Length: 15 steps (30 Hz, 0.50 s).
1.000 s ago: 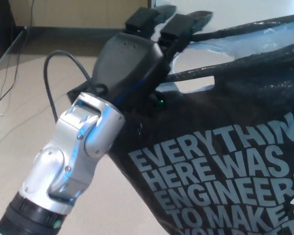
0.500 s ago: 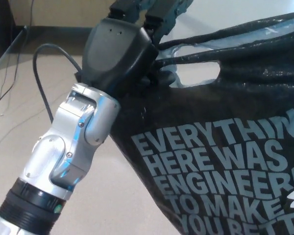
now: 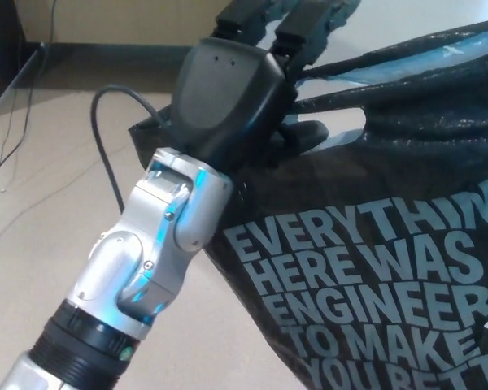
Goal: A person is holding a plastic bag and the robot extends its left hand to grab the bag by hooking its thumb into the holes at the top and brings its hand down by its side. Then it extends its arm again to hand the plastic bag back to the person.
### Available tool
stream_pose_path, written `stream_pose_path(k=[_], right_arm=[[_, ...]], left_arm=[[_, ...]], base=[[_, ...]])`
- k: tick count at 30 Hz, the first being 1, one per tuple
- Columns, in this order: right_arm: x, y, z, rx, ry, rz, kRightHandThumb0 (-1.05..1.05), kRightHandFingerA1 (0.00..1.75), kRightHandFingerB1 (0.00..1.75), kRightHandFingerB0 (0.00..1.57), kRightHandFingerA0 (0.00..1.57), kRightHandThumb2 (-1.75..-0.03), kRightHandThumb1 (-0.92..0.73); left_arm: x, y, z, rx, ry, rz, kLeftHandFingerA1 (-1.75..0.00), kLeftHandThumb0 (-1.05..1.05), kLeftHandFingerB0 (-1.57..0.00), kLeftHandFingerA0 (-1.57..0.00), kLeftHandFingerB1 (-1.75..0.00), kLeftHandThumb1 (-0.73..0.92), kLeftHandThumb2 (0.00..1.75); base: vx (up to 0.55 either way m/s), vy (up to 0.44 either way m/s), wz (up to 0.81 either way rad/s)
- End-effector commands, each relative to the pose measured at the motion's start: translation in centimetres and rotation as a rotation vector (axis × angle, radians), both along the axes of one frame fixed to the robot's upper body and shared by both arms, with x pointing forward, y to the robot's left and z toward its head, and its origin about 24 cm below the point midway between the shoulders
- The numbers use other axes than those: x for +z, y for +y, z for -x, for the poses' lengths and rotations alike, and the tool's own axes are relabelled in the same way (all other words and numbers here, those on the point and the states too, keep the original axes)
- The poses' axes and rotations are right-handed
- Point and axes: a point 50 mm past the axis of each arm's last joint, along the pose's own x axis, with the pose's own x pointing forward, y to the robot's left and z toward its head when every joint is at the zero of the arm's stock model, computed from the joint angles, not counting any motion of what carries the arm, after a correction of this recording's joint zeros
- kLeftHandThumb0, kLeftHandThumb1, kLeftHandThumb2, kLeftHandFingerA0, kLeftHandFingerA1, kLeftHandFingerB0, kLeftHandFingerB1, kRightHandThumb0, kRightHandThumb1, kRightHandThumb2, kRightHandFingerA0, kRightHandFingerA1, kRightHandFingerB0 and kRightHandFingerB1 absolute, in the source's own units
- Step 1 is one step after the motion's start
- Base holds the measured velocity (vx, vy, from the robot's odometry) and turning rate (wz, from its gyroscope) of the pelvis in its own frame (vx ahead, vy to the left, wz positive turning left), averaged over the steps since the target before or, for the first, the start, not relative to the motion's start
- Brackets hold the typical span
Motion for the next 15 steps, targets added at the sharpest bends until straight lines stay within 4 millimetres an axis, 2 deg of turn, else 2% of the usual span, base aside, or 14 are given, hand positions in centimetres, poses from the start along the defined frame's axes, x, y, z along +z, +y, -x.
stream_pose_path(k=[1,2,3,4,5,6,7,8,10,11,12,15], right_arm=[[0.3,-0.6,0.1,-0.008,-0.014,0.006,-0.32,0.51,0.39,0.5,0.7,-0.6,-0.66],[0.3,-0.6,0.1,-0.009,-0.016,0.005,-0.32,0.51,0.39,0.5,0.7,-0.6,-0.66],[0.3,-0.6,0.1,-0.005,-0.014,0.006,-0.4,0.61,0.5,0.43,0.64,-0.82,-0.55],[0.3,-0.6,0.1,-0.006,-0.013,0.009,-0.33,0.51,0.38,0.5,0.7,-0.6,-0.66],[0.3,-0.6,0.1,-0.008,-0.011,0.012,-0.33,0.51,0.38,0.5,0.7,-0.6,-0.66],[0.2,-0.7,0.3,-0.008,-0.001,0.015,-0.41,0.62,0.5,0.43,0.64,-0.82,-0.56],[0.2,-0.7,0.3,-0.009,-0.001,0.015,-0.41,0.62,0.5,0.43,0.64,-0.82,-0.56],[0.2,-0.7,0.3,-0.011,-0.002,0.014,-0.4,0.6,0.5,0.43,0.63,-0.83,-0.56],[0.2,-0.7,0.3,-0.007,-0.003,0.014,-0.4,0.61,0.5,0.43,0.63,-0.83,-0.56],[0.3,-0.6,0.1,-0.001,-0.007,0.015,-0.4,0.61,0.5,0.43,0.63,-0.83,-0.56],[0.4,-0.7,0.0,0.003,-0.01,0.018,-0.33,0.5,0.38,0.49,0.69,-0.6,-0.67],[0.3,-0.7,0.1,-0.008,-0.013,0.01,-0.32,0.48,0.38,0.49,0.69,-0.6,-0.66]], left_arm=[[0.5,-1.0,-0.2,-0.001,-0.049,0.015,-0.37,-0.49,-0.28,-0.39,-0.3,0.5,0.55],[0.6,-1.2,-0.2,-0.01,-0.046,0.021,-0.37,-0.49,-0.28,-0.39,-0.3,0.5,0.55],[0.6,-1.4,-0.3,-0.011,-0.051,0.024,-0.37,-0.49,-0.28,-0.4,-0.3,0.5,0.55],[0.7,-1.6,-0.4,-0.01,-0.053,0.028,-0.38,-0.5,-0.29,-0.41,-0.3,0.5,0.55],[0.8,-1.7,-0.5,-0.009,-0.056,0.034,-0.38,-0.5,-0.29,-0.41,-0.3,0.5,0.55],[1.2,-2.3,-0.7,0.017,-0.084,0.039,-0.47,-0.58,-0.28,-0.4,-0.41,0.43,0.73],[1.2,-2.3,-0.7,0.017,-0.085,0.04,-0.47,-0.58,-0.28,-0.4,-0.41,0.43,0.73],[1.5,-2.6,-0.8,0.041,-0.133,0.05,-0.39,-0.53,-0.37,-0.5,-0.32,0.57,0.58],[1.9,-2.9,-1.0,0.052,-0.175,0.068,-0.4,-0.5,-0.39,-0.52,-0.33,0.58,0.58],[2.2,-3.1,-1.1,0.045,-0.206,0.092,-0.41,-0.46,-0.43,-0.55,-0.34,0.57,0.57],[2.5,-3.3,-1.3,0.047,-0.214,0.105,-0.41,-0.44,-0.44,-0.55,-0.34,0.57,0.57],[3.2,-3.8,-1.6,0.078,-0.229,0.084,-0.41,-0.46,-0.37,-0.51,-0.32,0.63,0.59]], base=[[0.0,0.0,0.0],[0.0,0.0,0.0],[0.0,0.0,0.0],[0.0,0.0,0.0],[0.0,0.0,0.0],[0.0,0.0,0.0],[0.0,0.0,0.0],[0.0,0.0,0.0],[0.0,0.0,0.0],[0.0,0.0,0.0],[0.0,0.0,0.0],[0.0,0.0,0.0]])
